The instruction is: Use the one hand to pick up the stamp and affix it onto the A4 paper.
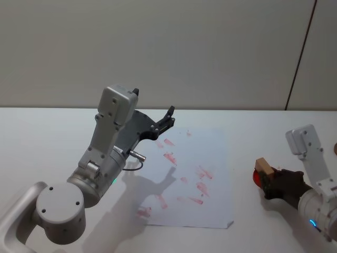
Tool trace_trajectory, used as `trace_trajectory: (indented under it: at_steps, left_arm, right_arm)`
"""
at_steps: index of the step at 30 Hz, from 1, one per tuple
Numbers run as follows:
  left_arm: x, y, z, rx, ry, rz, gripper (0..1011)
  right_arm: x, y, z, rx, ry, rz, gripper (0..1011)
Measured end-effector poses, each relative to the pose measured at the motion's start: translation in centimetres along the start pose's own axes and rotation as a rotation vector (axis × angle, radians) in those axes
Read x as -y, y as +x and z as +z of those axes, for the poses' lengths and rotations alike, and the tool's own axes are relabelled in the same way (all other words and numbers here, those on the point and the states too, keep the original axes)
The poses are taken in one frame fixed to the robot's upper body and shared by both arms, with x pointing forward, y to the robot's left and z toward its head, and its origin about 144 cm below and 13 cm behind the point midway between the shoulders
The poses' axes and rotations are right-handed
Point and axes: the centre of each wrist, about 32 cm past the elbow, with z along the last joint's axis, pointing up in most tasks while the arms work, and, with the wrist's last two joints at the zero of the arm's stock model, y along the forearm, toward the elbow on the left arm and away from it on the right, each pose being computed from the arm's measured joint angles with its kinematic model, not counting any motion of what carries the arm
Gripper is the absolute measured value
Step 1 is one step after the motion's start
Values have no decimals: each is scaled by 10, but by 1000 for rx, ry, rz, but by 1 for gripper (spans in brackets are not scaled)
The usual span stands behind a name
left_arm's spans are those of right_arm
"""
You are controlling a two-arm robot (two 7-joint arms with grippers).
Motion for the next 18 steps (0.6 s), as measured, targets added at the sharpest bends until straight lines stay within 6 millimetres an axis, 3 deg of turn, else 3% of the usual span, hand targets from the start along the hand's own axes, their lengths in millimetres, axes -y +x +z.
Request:
trace_trajectory:
  at_steps: [18]
  left_arm:
    - [0, 0, 0, 0, 0, 0, 1003]
  right_arm:
    - [4, -1, -4, -30, -51, -62, 219]
